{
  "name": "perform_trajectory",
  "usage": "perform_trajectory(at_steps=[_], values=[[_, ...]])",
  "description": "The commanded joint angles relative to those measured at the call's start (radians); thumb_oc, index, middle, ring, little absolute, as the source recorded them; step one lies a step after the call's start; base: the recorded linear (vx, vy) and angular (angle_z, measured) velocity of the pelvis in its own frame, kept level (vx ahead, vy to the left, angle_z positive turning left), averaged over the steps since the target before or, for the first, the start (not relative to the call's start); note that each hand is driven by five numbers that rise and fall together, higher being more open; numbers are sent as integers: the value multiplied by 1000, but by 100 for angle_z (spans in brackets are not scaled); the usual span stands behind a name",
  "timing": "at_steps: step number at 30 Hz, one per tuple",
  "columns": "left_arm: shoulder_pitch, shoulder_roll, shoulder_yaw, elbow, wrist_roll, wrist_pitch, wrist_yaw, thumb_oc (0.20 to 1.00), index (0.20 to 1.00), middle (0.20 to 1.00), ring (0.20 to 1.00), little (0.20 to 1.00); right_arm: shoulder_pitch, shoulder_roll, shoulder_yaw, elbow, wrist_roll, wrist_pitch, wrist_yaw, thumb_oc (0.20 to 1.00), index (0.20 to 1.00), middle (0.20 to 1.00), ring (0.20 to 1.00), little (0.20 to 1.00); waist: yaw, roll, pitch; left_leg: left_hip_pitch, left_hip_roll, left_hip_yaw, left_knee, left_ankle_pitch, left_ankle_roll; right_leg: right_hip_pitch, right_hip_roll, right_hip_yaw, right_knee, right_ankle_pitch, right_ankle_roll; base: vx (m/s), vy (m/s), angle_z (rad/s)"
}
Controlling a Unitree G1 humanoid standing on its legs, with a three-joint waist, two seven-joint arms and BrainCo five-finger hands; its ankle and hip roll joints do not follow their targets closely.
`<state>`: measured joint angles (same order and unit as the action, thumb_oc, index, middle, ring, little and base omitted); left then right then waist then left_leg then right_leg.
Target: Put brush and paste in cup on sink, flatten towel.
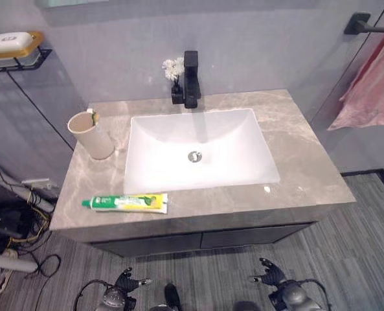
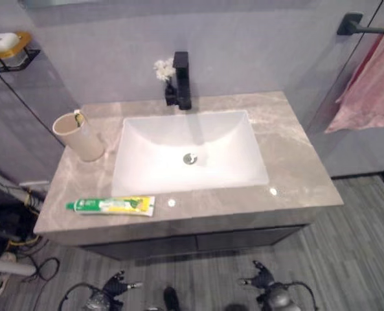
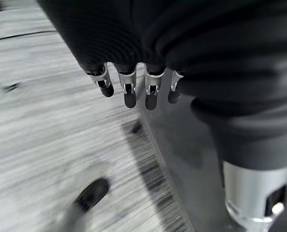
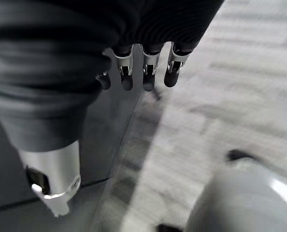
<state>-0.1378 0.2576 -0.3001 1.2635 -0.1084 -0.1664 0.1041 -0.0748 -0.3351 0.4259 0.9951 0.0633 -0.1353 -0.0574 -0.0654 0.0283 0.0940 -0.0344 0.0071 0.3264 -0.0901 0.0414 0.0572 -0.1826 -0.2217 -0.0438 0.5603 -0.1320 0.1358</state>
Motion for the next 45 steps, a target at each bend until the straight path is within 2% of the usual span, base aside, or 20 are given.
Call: perform_trajectory(at_steps=[1, 3, 9, 12, 18, 22, 23, 24, 25, 26, 27, 29, 31, 33, 34, 37, 39, 40, 42, 45], values=[[-13, 32, 0, 8, 15, -18, -2, 1000, 1000, 1000, 1000, 1000, -56, -32, 10, 26, 8, -19, -1, 1000, 1000, 1000, 1000, 1000, 13, -8, 23, -109, 39, -19, 152, -1, -68, 35, 123, 49, -211, 151, 3, 87, 162, 22], [-11, 31, -21, 21, 51, -18, -12, 1000, 1000, 1000, 1000, 1000, -63, -28, 25, 40, -3, -19, -2, 1000, 1000, 1000, 1000, 1000, 15, -11, 32, -85, 30, -27, 122, 2, -74, 20, 131, -31, -303, 111, -17, 126, 43, 9], [4, 30, -54, 55, 155, -8, -13, 1000, 1000, 1000, 1000, 1000, -70, -17, 30, 108, -24, -18, 1, 1000, 1000, 1000, 1000, 1000, 25, -31, 27, -68, 22, -41, 126, -9, -81, 68, 121, -27, -402, 124, -9, 70, -25, 31], [48, 34, -4, 95, 170, 2, -5, 1000, 1000, 1000, 1000, 1000, -85, -7, 38, 182, -92, -11, -1, 1000, 1000, 1000, 1000, 1000, 72, -42, 3, -49, 25, -37, 103, -10, -93, 125, 105, -64, -504, 148, -4, 82, -93, -13], [60, 60, -3, 47, 183, -22, 21, 1000, 1000, 1000, 1000, 1000, -70, -22, 48, 195, -131, -10, -6, 1000, 1000, 1000, 1000, 1000, 105, -35, 8, -63, 25, -86, 63, 30, -112, 141, 104, -108, -554, 154, -9, -12, -97, 17], [73, 88, -45, -53, 207, -58, 37, 1000, 1000, 1000, 1000, 1000, -80, -28, 45, 231, -142, -8, -21, 1000, 1000, 1000, 1000, 1000, 136, -11, 31, -95, 19, -149, 52, 61, -126, 142, 102, -162, -561, 147, -15, -79, -102, 59], [83, 112, -78, -109, 244, -76, 41, 1000, 1000, 1000, 1000, 1000, -85, -30, 44, 248, -152, -5, -26, 1000, 1000, 1000, 1000, 1000, 151, 0, 38, -104, 16, -169, 48, 72, -132, 144, 101, -180, -562, 145, -16, -93, -118, 72], [120, 181, -151, -259, 335, -104, 34, 1000, 1000, 1000, 1000, 1000, -94, -43, 36, 270, -166, -7, -39, 1000, 1000, 1000, 1000, 1000, 167, 20, 52, -116, 6, -213, 42, 86, -144, 156, 94, -220, -569, 138, -16, -83, -85, 53], [122, 182, -151, -262, 334, -102, 33, 1000, 1000, 1000, 1000, 1000, -94, -43, 36, 270, -166, -8, -39, 1000, 1000, 1000, 1000, 1000, 165, 20, 50, -120, 7, -215, 42, 89, -143, 153, 95, -222, -571, 141, -17, -93, -72, 90], [184, 360, -228, -566, 474, -171, 35, 1000, 1000, 1000, 1000, 1000, -105, -71, -4, 276, -162, -21, -78, 1000, 1000, 1000, 1000, 1000, 179, 51, 57, -129, -1, -244, 27, 98, -150, 152, 88, -251, -571, 135, -9, -56, -16, 112], [188, 366, -225, -575, 473, -168, 31, 1000, 1000, 1000, 1000, 1000, -104, -69, -5, 276, -163, -22, -78, 1000, 1000, 1000, 1000, 1000, 179, 49, 55, -133, -1, -245, 27, 102, -149, 149, 89, -252, -572, 140, -9, -32, -13, 104], [257, 551, -237, -808, 562, -212, 13, 1000, 1000, 1000, 1000, 1000, -111, -80, -62, 322, -132, -25, -87, 1000, 1000, 1000, 1000, 1000, 197, 67, 49, -129, -2, -253, 15, 106, -152, 161, 87, -265, -580, 138, -4, 20, 9, 41], [354, 744, -136, -1059, 539, -260, -41, 1000, 1000, 1000, 1000, 1000, -77, -96, -122, 377, -128, -7, -77, 1000, 1000, 1000, 1000, 1000, 229, 95, 38, -125, -6, -277, 7, 109, -158, 185, 83, -297, -586, 128, -1, 35, -6, 9], [385, 762, -106, -1091, 526, -251, -60, 1000, 1000, 1000, 1000, 1000, -76, -88, -118, 377, -129, -8, -77, 1000, 1000, 1000, 1000, 1000, 220, 89, 35, -129, -6, -283, 5, 116, -157, 184, 84, -303, -589, 134, -2, 6, -6, 16], [386, 939, -64, -1252, 578, -298, -51, 1000, 1000, 1000, 1000, 1000, -51, -121, -136, 391, -148, 3, -75, 1000, 1000, 1000, 1000, 1000, 237, 118, 28, -127, -12, -304, 3, 114, -164, 198, 75, -327, -585, 125, 2, 4, 11, 35], [524, 1068, 161, -1420, 524, -304, -75, 1000, 1000, 1000, 1000, 1000, -14, -126, -174, 424, -175, 30, -67, 1000, 1000, 1000, 1000, 1000, 257, 144, 7, -125, -25, -340, 3, 125, -170, 224, 64, -372, -586, 125, 5, 9, 12, 59], [612, 1088, 388, -1522, 431, -308, -52, 1000, 1000, 1000, 1000, 1000, 21, -118, -200, 430, -180, 49, -47, 1000, 1000, 1000, 1000, 1000, 267, 162, -12, -118, -37, -367, 3, 132, -176, 253, 54, -401, -591, 125, 7, 30, 12, 60], [630, 1087, 409, -1529, 428, -306, -55, 1000, 1000, 1000, 1000, 1000, 19, -117, -197, 429, -180, 50, -47, 1000, 1000, 1000, 1000, 1000, 262, 162, -11, -122, -37, -369, 3, 137, -175, 251, 55, -404, -592, 131, 7, 48, -2, 41], [621, 1033, 534, -1549, 346, -291, 11, 1000, 1000, 1000, 1000, 1000, 35, -89, -210, 408, -151, 59, -48, 1000, 1000, 1000, 1000, 1000, 247, 160, -25, -110, -48, -380, 3, 132, -178, 271, 46, -418, -595, 128, 10, 52, 13, 46], [561, 977, 538, -1553, 312, -288, 45, 1000, 1000, 1000, 1000, 1000, 29, -69, -211, 390, -125, 60, -48, 1000, 1000, 1000, 1000, 1000, 232, 156, -24, -105, -51, -375, 3, 128, -178, 271, 42, -414, -596, 128, 11, 11, 20, 16]])
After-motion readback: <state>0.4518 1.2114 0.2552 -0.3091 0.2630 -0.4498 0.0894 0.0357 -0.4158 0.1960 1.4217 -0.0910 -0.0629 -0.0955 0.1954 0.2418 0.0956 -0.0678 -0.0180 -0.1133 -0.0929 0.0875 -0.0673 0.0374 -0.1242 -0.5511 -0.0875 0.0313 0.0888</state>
